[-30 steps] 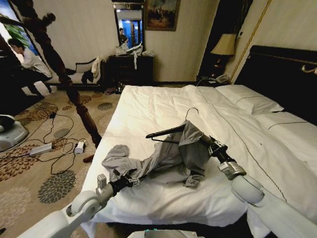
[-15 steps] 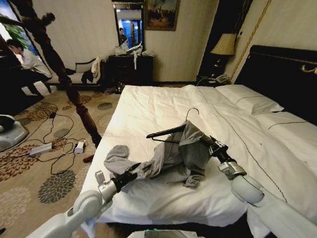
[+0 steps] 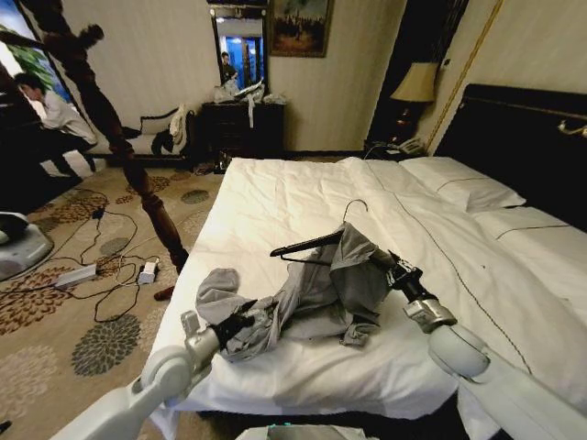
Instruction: Pick up the clothes from the bed and hang them on the clothes hanger.
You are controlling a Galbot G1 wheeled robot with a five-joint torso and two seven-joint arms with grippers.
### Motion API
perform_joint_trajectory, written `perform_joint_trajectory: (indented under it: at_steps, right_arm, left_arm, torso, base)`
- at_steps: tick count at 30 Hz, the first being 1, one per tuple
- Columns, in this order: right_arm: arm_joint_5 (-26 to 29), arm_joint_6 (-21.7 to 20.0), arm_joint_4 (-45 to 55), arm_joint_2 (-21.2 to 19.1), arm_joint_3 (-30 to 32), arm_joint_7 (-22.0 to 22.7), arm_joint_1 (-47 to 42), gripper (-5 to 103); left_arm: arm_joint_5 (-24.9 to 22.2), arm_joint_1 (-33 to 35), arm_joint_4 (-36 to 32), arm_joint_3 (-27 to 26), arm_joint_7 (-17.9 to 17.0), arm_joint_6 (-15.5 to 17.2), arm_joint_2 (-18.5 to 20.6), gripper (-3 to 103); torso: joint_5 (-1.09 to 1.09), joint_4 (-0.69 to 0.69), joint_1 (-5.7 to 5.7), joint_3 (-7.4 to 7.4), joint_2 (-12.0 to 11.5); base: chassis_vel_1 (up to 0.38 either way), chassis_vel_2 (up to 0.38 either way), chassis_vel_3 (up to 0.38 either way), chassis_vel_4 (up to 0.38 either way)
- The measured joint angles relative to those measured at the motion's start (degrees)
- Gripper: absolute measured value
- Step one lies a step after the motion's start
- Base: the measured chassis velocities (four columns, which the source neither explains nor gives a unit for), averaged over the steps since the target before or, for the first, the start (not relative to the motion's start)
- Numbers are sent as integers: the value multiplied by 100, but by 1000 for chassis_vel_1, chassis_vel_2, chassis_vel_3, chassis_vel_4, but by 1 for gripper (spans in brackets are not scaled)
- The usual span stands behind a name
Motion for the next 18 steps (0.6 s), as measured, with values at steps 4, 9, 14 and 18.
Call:
perform_joint_trajectory:
  at_steps: [4, 9, 14, 18]
  right_arm:
    - [16, -12, 2, -48, 1, 0, -9, 15]
    - [59, -23, -15, -72, -1, 0, 3, 15]
    - [122, -36, -26, -86, -27, -8, 53, 15]
    - [149, -40, -34, -96, -20, -9, 30, 15]
  left_arm:
    - [-307, -494, 440, 209, -352, 124, -272, 100]
    - [-375, -893, 969, 522, -548, 216, -639, 100]
    - [-268, -1050, 1332, 799, -558, 256, -961, 100]
    - [-131, -989, 1572, 909, -474, 271, -1015, 100]
  torso:
    - [-2, 0, 0, 0, 0]
    - [-1, 0, 0, 0, 0]
    - [-1, 0, 1, 0, 0]
    - [-1, 1, 0, 0, 0]
  base:
    - [0, 0, 0, 0]
    - [0, 0, 0, 0]
    - [0, 0, 0, 0]
    - [0, 0, 0, 0]
